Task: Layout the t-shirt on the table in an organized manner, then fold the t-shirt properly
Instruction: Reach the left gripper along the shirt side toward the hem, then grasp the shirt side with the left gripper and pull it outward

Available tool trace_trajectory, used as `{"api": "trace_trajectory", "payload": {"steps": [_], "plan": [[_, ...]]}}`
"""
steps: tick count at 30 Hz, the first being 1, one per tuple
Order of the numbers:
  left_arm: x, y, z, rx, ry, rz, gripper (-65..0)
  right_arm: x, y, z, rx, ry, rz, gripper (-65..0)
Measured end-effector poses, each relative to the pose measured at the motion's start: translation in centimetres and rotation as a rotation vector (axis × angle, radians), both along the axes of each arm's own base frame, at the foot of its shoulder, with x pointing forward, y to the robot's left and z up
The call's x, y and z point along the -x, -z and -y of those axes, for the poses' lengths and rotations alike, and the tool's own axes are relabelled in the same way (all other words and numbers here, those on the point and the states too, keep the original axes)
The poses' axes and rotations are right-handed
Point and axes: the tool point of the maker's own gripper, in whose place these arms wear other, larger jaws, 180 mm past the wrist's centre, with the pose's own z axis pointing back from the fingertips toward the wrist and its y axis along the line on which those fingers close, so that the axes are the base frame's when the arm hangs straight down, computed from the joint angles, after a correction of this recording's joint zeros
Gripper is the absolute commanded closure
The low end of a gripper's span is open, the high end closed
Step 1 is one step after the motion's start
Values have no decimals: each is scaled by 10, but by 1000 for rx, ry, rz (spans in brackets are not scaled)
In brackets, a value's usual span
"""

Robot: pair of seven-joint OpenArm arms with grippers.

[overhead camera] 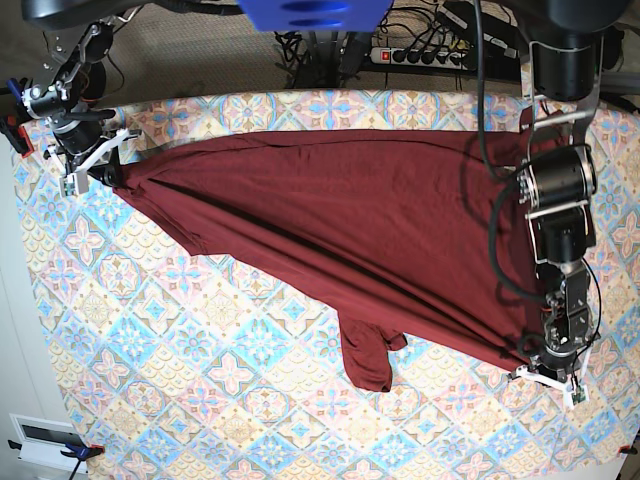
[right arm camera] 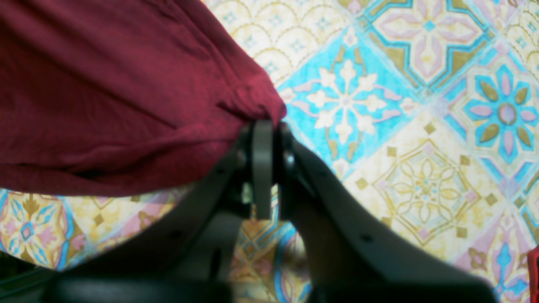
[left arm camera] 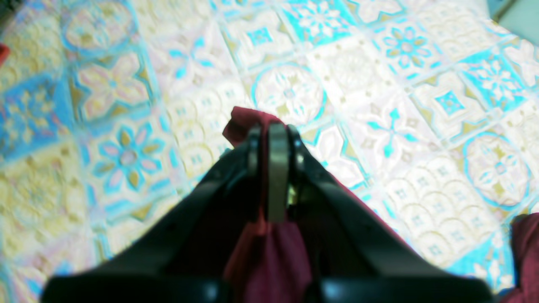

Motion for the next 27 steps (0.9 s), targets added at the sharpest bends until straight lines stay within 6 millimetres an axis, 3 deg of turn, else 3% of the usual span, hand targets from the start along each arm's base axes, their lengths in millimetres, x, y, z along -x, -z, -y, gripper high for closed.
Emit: {"api": "trace_trajectory", "payload": {"steps": [4,9,15,17,19,22,27], "plan": [[-14,-33,-8,-129,-1,114,-132,0,0,0,0,0,-1,0],[3,-25,-42,-211,-131,48,-226,3,2,0,3,0,-10,0],[6,-14,-39,-186,-134,0,-233,3,2,0,3,-1,-12,0],[22,11,-34,-128,-133,-114,-234,2,2,0,2,-1,-10,0],[49,40,-26,-68,-132,-214,-234,2,2,-2,-1,-2,-9,0],[96,64,-12,-6,-92,-262,-234,1,2,-1,1,-2,-9,0],[156,64,24,91,26,-285,-234,-1,0,-2,0,-3,1,0]]}}
